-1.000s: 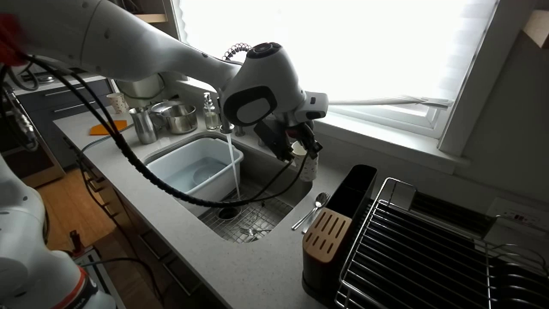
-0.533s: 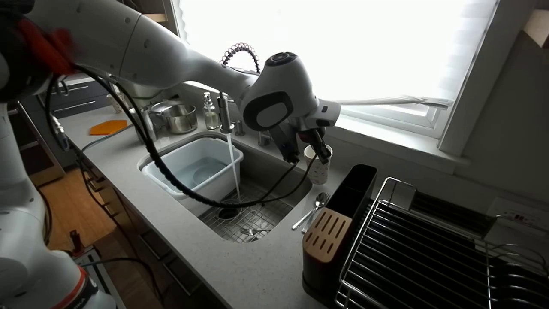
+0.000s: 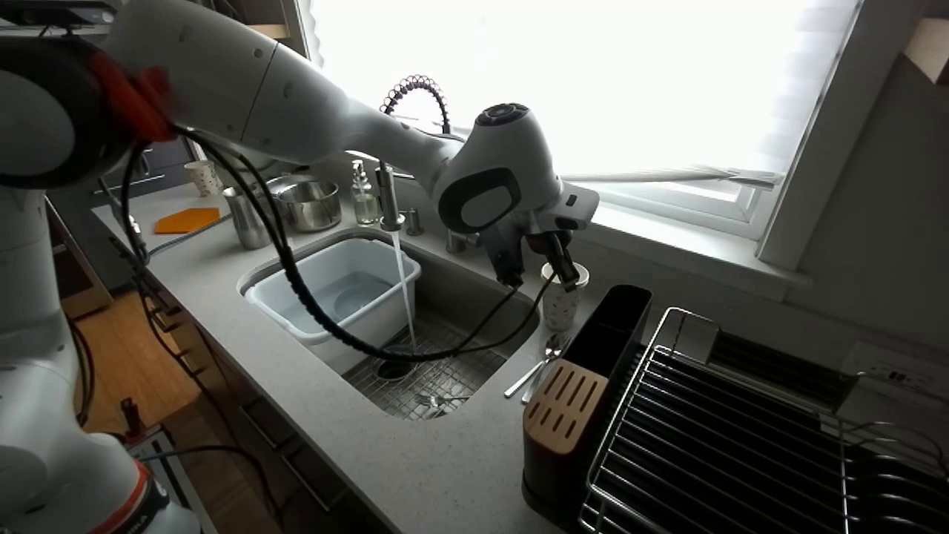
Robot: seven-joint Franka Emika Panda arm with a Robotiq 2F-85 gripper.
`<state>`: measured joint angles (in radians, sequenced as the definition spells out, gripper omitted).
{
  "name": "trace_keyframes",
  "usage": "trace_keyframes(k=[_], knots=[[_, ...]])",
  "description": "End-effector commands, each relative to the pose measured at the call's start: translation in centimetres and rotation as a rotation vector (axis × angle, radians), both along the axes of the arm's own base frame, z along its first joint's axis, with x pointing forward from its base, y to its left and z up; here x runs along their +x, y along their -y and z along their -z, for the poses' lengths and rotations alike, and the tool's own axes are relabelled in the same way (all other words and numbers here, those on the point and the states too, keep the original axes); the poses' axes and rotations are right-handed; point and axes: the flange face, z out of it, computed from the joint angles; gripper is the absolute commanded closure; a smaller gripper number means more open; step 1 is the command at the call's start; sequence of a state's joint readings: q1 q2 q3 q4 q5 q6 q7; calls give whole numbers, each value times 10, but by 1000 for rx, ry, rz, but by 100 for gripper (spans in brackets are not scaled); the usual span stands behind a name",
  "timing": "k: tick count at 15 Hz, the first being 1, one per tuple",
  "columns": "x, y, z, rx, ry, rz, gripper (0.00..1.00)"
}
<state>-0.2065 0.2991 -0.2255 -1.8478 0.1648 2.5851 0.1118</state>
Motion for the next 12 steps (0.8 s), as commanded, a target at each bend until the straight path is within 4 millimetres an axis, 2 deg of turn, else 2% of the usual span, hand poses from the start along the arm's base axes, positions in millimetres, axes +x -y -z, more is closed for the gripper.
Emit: trace_keyframes(k=[1,5,8,12], knots=[[4,7,-3,8,-17,34,56],[3,5,-24,-13,17,33,27],[1,-9,-56,-53,58,-19,2],[3,-51,-108,-65,144,-180,0]])
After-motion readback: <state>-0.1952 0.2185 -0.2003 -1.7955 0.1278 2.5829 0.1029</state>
